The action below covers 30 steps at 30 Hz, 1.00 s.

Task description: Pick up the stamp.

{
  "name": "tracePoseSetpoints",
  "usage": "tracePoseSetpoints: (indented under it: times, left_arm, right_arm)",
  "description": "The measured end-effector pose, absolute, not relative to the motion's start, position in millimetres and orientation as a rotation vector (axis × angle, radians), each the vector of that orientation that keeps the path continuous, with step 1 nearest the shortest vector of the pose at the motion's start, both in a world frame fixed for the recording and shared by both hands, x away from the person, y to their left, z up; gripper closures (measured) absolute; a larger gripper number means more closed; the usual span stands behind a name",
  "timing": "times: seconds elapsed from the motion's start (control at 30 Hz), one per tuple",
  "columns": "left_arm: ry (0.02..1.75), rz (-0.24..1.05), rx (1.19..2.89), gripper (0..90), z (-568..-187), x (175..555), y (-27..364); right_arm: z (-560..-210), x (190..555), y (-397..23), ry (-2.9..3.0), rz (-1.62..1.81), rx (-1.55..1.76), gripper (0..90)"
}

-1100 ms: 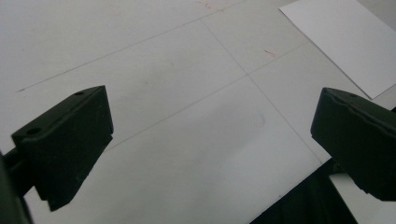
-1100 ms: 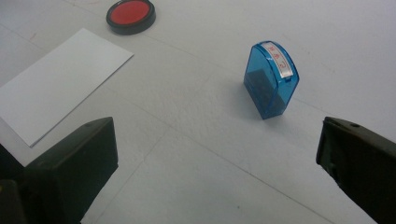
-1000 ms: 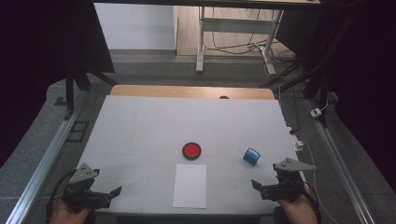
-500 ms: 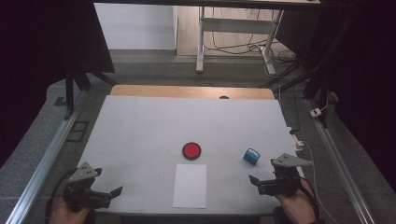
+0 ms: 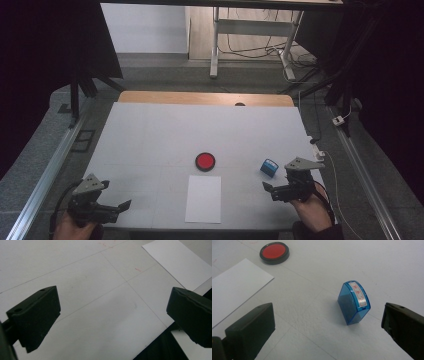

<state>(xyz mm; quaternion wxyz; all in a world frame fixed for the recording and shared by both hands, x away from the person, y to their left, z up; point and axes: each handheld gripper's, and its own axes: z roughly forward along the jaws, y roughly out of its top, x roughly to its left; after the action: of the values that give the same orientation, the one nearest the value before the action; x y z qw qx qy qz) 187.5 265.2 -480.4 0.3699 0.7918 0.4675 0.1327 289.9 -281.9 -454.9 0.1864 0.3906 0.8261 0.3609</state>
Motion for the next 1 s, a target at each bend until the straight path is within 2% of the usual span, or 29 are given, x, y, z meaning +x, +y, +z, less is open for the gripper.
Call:
tracePoseSetpoints:
  times: [1.0]
  left_arm:
    - [1.200,0.307,2.019,0.0,-481.1,189.3,267.6]
  right_arm:
    - [-468.9,339.1,-288.0,2.347,0.907,1.133,0.0]
